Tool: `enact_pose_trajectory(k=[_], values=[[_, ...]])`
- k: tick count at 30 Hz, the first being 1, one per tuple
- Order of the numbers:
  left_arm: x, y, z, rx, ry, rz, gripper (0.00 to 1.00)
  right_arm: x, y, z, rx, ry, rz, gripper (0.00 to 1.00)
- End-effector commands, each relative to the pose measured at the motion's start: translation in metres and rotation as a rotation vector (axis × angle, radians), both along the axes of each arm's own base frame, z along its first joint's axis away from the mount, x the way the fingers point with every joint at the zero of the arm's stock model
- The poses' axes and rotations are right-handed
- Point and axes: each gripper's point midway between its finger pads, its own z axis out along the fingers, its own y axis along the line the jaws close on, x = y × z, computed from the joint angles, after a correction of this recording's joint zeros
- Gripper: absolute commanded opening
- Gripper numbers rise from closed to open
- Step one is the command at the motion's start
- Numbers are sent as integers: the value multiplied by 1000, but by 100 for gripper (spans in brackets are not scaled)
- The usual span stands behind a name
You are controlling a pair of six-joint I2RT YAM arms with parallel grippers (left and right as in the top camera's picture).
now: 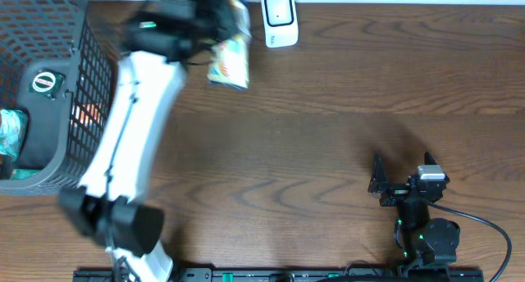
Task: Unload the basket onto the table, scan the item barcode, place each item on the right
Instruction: 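Lift the wipes pack and hold it under the white scanner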
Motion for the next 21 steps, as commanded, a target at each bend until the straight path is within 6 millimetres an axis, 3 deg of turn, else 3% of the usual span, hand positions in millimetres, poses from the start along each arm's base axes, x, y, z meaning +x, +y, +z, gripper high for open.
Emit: enact_pose_trajectory(k=[1,5,6,7,8,9,10,11,13,14,17,19,21], values=[[-1,-46,-75,120,128,-53,7,0,-2,-1,6,3,-8,99],[-13,-85,-144,172,249,-116,8,0,-2,-1,6,3,-8,99],[-15,-89,-151,180,262,-125,29,0,-2,-1,6,3,-8,99],[-19,-94,-156,187,272,-136,60,0,-2,-1,6,3,-8,99],[-19,-95,-156,188,271,-140,74,0,-2,-1,6,3,-8,99],[-17,-94,-149,200,248,-168,77,0,-2,-1,6,3,-8,99],[-14,-90,-140,217,217,-204,77,0,-2,-1,6,3,-8,99],[-11,-84,-124,229,177,-231,67,0,-2,-1,6,3,-8,99],[-8,-70,-91,239,101,-256,26,0,-2,-1,6,3,-8,99],[-8,-68,-86,235,95,-252,9,0,-2,-1,6,3,-8,99],[-24,-92,-116,196,176,-334,8,0,-2,-1,6,3,-8,99],[-40,-112,-163,237,265,-386,8,0,-2,-1,6,3,-8,99],[-51,-124,-191,263,315,-420,8,0,-2,-1,6,3,-8,99]])
